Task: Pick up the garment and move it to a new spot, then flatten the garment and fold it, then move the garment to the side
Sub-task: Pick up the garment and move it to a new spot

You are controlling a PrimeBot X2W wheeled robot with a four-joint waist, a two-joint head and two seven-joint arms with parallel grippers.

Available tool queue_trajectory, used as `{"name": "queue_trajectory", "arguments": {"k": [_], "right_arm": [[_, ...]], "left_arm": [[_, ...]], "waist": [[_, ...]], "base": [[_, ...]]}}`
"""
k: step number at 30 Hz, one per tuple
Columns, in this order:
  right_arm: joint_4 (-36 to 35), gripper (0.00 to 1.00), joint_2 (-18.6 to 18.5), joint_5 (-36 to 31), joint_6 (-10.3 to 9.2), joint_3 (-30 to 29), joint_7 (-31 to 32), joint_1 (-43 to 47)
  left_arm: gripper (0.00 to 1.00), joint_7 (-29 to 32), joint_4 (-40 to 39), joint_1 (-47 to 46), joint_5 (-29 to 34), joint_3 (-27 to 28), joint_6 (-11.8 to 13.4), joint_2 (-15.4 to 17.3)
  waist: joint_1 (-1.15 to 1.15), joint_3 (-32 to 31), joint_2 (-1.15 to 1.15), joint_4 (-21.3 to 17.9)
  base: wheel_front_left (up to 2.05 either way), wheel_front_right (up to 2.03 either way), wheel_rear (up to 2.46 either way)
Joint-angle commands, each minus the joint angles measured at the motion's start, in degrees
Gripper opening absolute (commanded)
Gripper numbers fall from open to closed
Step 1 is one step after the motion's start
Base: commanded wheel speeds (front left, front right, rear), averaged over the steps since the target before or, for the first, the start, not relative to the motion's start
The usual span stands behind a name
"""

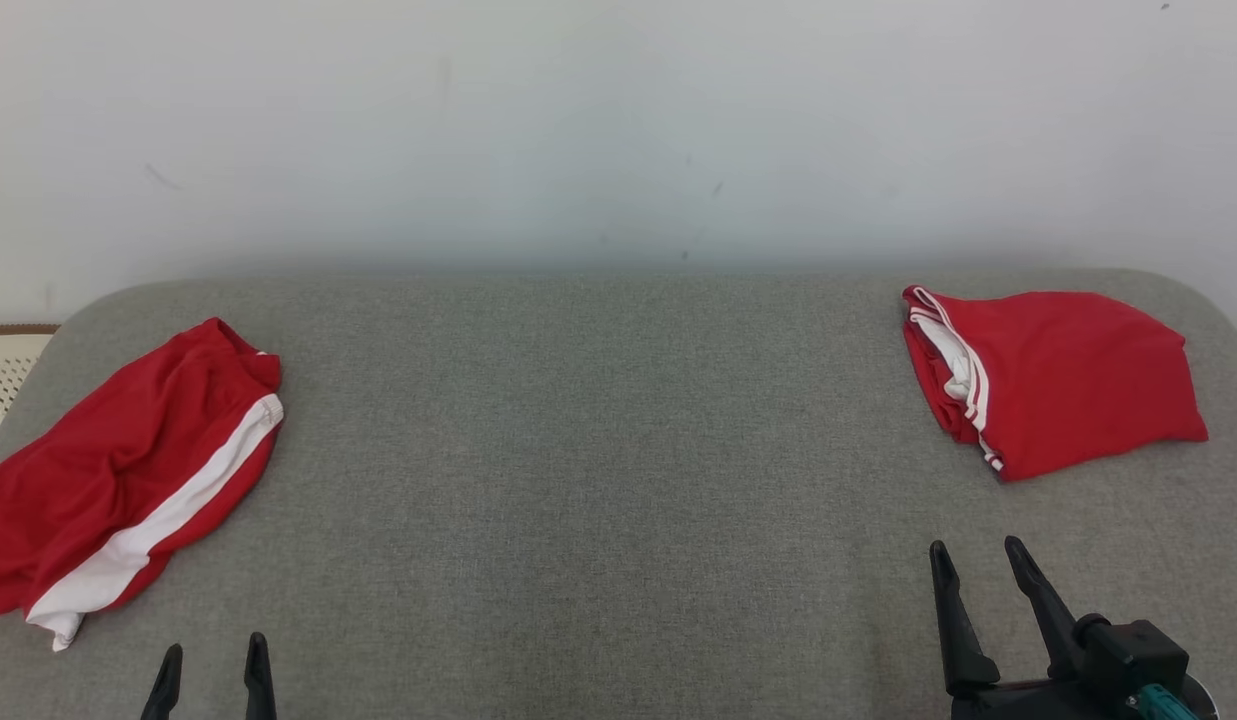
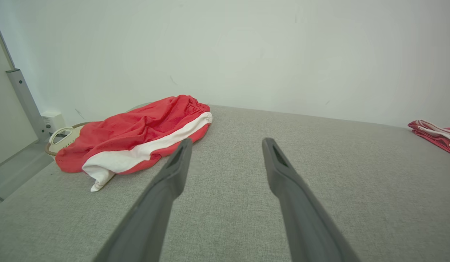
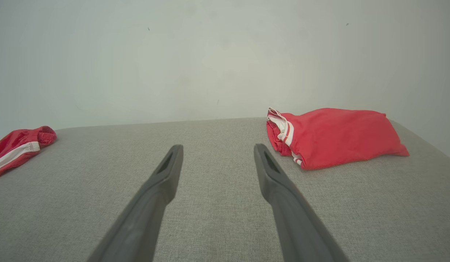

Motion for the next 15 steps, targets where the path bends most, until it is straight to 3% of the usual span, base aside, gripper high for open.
{"name": "queue_trajectory", "arguments": {"k": [1,15], "right_arm": [[0.15,1.0,0.07,0.03,-0.06,-0.01,0.09,0.47],[0.92,1.0,0.45,0.49,-0.06,-0.11,0.21,1.1]], "left_arm": [[1.0,-0.35,-0.21,0.11,-0.15,0.31,0.09,0.33],[1.0,-0.46,-0.44,0.81,-1.36,1.14,1.08,0.94]], "waist": [[0.0,0.01,0.0,-0.05],[0.0,-0.31,0.0,2.05]], "base": [[0.0,0.0,0.0],[0.0,0.0,0.0]]}}
